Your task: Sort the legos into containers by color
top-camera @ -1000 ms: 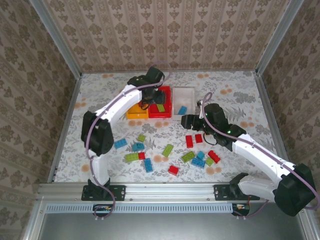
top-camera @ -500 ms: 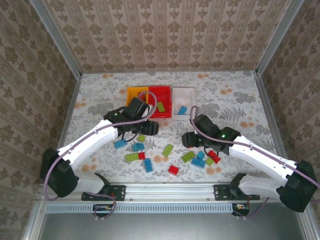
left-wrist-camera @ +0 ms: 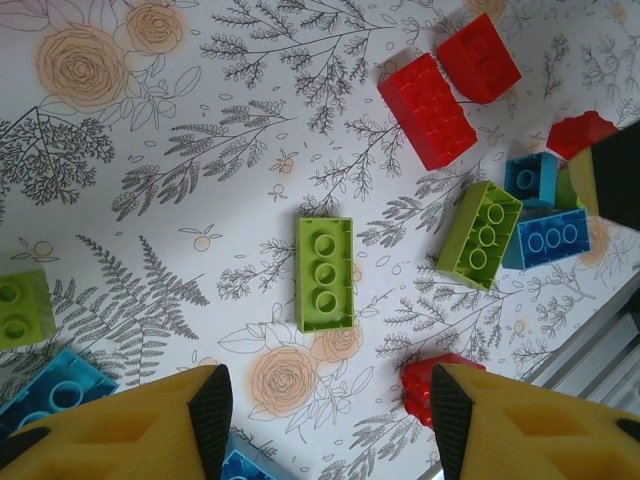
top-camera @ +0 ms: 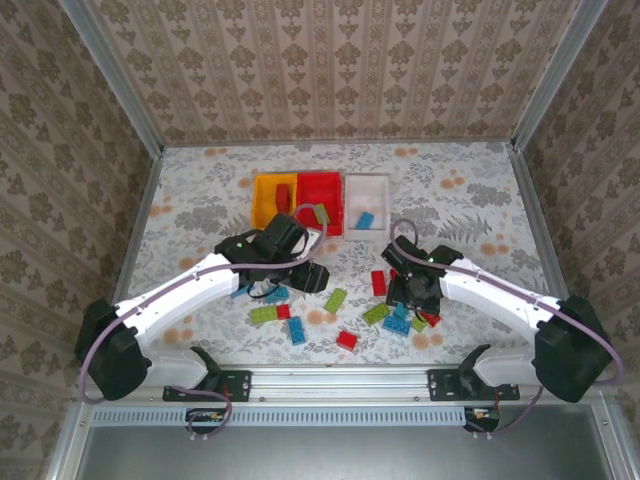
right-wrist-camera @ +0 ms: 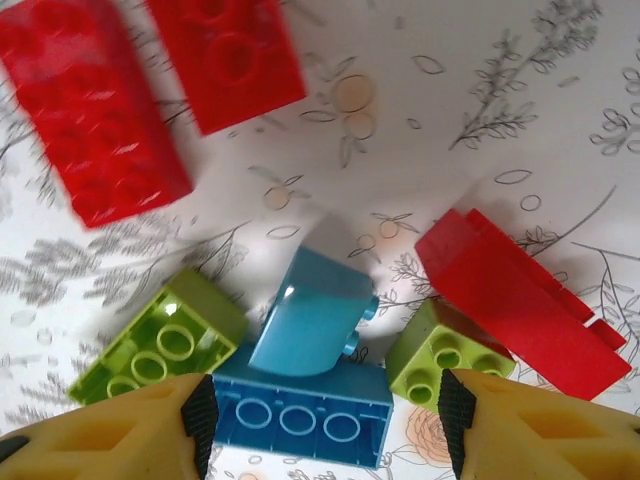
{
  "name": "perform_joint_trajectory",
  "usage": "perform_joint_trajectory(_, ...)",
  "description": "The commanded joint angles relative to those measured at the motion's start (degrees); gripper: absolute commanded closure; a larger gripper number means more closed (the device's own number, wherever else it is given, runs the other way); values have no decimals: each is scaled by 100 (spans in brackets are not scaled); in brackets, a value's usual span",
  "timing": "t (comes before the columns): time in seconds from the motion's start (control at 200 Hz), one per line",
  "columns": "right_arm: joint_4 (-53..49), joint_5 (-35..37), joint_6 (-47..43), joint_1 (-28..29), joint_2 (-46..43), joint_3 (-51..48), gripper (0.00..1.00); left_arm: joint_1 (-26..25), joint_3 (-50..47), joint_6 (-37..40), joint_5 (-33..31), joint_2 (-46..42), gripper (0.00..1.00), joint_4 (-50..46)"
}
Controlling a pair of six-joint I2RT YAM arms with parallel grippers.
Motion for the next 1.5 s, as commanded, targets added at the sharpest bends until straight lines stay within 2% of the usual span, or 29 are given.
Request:
perform_joint_trajectory(0.0,-172,-377,888,-321,93,43,38,-53,248,201,130,69,43,154)
perform_joint_trajectory(0.26,460,-586,1807,-265,307,-163,42,-62,254,292,158,-12,43,83)
perform_joint_trajectory(0.545,503,-650,2079,-189,445,-274,42,-61,187,318,190,-69,42,135)
perform_joint_trajectory(0.84,749,-693,2133,-131,943,-297,48,-62,203,332,195,-90,42,166)
perform_joint_trajectory(1.085,1098,-675,2089,-136,1227,-295,57,-62,253,311,173,-91,42,171)
perform_joint_trajectory(1.23,1088,-564,1867,-180,1324,-61,70,-62,258,265,150,-87,42,189)
perform_joint_trajectory(1.31,917,-405,1716,-185,1246,93,76,-62,256,226,117,-87,42,200)
perform_joint_trajectory(1.495,422,137,1324,-185,659,466,80,-59,356,78,-113,-109,42,225)
